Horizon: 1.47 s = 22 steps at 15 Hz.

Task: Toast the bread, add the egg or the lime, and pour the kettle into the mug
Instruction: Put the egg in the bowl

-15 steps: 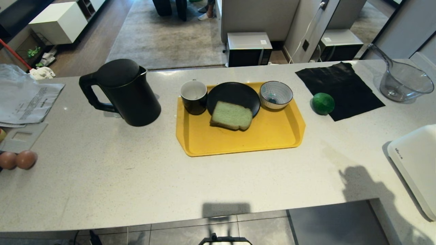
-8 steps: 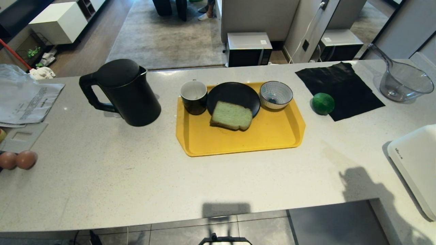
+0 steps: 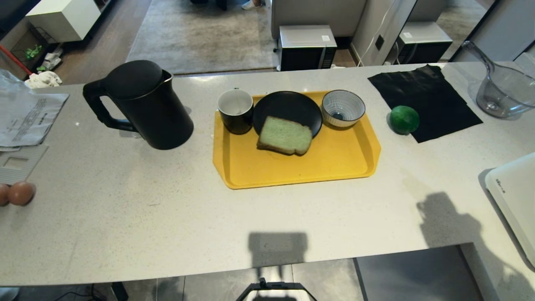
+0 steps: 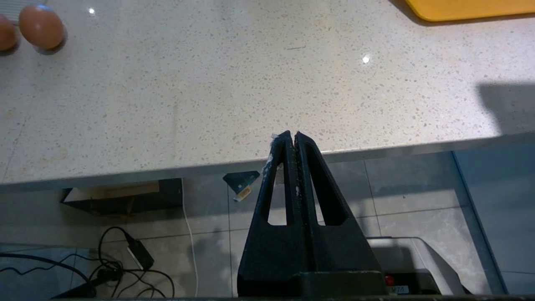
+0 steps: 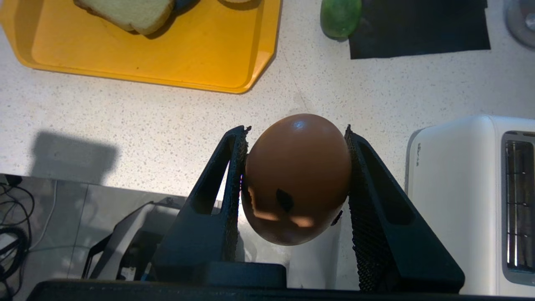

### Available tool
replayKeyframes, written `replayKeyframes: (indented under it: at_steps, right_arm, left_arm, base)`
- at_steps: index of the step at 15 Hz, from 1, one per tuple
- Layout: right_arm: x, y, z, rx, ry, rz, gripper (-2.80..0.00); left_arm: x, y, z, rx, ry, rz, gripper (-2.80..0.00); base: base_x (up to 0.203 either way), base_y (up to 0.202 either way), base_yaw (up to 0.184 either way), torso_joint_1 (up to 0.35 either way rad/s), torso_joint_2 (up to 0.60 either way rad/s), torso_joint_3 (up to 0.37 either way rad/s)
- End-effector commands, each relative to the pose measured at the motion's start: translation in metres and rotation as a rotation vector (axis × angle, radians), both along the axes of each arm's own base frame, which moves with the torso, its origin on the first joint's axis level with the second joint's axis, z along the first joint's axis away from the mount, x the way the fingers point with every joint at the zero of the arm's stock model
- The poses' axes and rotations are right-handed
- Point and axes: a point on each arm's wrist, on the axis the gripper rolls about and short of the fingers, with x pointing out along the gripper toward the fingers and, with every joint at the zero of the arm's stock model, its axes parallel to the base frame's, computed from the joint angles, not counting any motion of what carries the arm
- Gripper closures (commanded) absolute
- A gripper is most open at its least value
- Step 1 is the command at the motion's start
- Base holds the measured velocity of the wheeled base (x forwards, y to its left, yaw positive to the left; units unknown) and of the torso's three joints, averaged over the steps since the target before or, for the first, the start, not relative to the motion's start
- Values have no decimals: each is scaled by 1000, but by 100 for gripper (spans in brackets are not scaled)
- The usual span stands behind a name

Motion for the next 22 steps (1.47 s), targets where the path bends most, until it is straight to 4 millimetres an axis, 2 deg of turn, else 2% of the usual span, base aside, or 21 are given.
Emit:
replayKeyframes:
  at_steps: [1, 7, 10, 14, 17, 22]
  right_arm:
    - [1, 1, 0, -2, 4, -2, 0]
    - [1, 1, 0, -5, 4, -1, 0]
    - [3, 1, -6, -38, 21, -10, 0]
    - [6, 3, -9, -41, 36, -9, 0]
    - [15, 8, -8, -48, 58, -8, 0]
    - [15, 8, -7, -39, 53, -8, 0]
  left_arm:
    - [1, 0, -4, -1, 15, 0, 0]
    - [1, 0, -4, -1, 13, 0, 0]
    - [1, 0, -4, -5, 15, -2, 0]
    - [1, 0, -4, -5, 15, 0, 0]
    - [1, 0, -4, -10, 15, 3, 0]
    - [1, 0, -4, -10, 15, 3, 0]
  base:
    - [0, 0, 0, 4, 4, -193]
    - [0, 0, 0, 3, 2, -197]
    - [0, 0, 0, 2, 3, -137]
    - [0, 0, 0, 1, 0, -13]
    - [0, 0, 0, 0, 0, 0]
    - [0, 0, 0, -25, 45, 27]
